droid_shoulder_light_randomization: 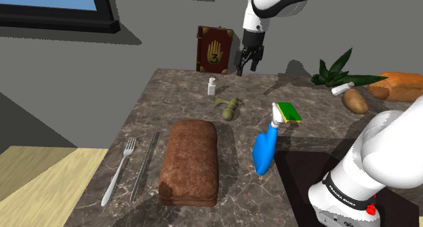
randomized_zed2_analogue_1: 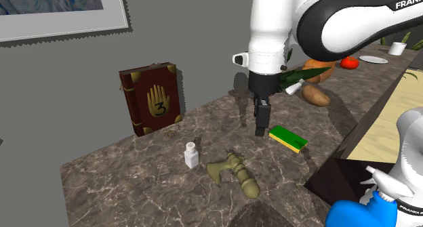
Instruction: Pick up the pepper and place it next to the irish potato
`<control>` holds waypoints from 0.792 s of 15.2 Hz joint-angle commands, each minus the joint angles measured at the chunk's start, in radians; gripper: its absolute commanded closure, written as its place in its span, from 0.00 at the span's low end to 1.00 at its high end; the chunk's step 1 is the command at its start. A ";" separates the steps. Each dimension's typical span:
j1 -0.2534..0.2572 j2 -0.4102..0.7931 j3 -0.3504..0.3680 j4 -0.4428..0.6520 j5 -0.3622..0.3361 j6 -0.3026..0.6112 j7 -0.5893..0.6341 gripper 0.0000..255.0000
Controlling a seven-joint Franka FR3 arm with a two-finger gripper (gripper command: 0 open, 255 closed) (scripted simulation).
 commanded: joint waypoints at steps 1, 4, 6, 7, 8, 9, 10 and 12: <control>0.000 0.073 -0.002 0.047 -0.002 0.026 -0.010 0.00; 0.000 0.188 -0.005 0.135 -0.003 0.057 -0.024 0.00; 0.000 0.266 -0.006 0.200 -0.003 0.071 -0.033 0.00; -0.001 0.305 -0.006 0.235 -0.004 0.076 -0.037 0.00; -0.001 0.345 -0.006 0.271 -0.004 0.079 -0.041 0.00; -0.002 0.384 -0.006 0.309 -0.004 0.082 -0.045 0.00; -0.003 0.424 -0.006 0.348 -0.004 0.083 -0.049 0.00; -0.006 0.505 -0.006 0.433 -0.004 0.081 -0.056 0.00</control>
